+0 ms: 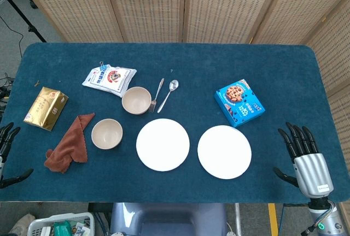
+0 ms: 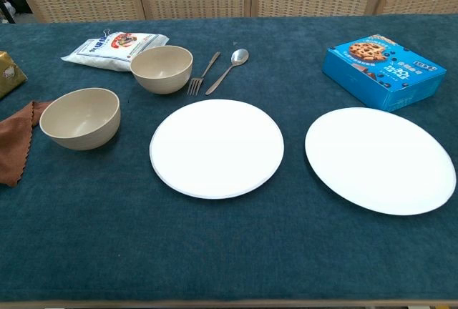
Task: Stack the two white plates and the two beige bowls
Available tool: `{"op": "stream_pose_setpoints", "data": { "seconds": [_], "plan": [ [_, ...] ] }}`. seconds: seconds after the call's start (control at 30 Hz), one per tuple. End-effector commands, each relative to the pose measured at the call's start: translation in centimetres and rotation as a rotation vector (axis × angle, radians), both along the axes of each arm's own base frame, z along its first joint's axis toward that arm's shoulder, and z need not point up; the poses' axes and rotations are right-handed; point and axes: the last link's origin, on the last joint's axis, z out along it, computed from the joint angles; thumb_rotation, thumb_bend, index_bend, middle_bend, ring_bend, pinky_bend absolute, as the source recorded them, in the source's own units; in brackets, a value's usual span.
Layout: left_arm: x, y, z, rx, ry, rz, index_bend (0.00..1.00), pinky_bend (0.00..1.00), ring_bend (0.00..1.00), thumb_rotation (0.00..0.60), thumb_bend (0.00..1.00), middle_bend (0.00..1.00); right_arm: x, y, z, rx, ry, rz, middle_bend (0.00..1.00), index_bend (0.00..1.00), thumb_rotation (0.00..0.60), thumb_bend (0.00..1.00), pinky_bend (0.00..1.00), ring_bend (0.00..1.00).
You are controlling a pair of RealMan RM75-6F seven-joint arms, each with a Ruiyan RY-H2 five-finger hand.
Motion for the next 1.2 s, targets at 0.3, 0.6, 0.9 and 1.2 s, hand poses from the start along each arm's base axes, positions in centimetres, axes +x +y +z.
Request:
{"op": "stream_pose_setpoints", "data": {
  "seconds": [0.3, 0.6, 0.9, 1.2],
  "plan": [
    [0.2, 0.1, 0.2, -0.003, -0.012, -0.004, 0.0, 0.0, 0.0, 0.6, 0.06, 0.0, 0.8, -0.4, -2.6, 0.128, 0.058, 0.055, 0.0, 0.0, 0.6, 0.0, 0.0, 0.0],
    [0.7, 0.7, 0.5, -0.002, -0.039, -0.005, 0.0, 0.0, 0.0, 0.6, 0.06, 0.0, 6.0, -3.4, -8.8, 0.431, 0.111, 0.256, 0.0, 0.0, 0.6, 0.0, 0.0, 0.0],
    [0.1, 1.1, 1.0, 0.008, -0.049, 0.023, 0.0, 0.0, 0.0, 0.6, 0.06, 0.0, 10.9, -5.6, -14.8, 0.543, 0.179, 0.438, 0.0, 0.06, 0.6, 0.0, 0.0, 0.0],
    [-0.2, 1.1, 1.3, 0.01, -0.063, 0.029, 0.0, 0.0, 0.0, 0.6, 0.06, 0.0, 11.4, -7.3, -18.0, 0.502, 0.225, 0.5, 0.0, 0.16, 0.6, 0.0, 0.0, 0.0]
  ]
}}
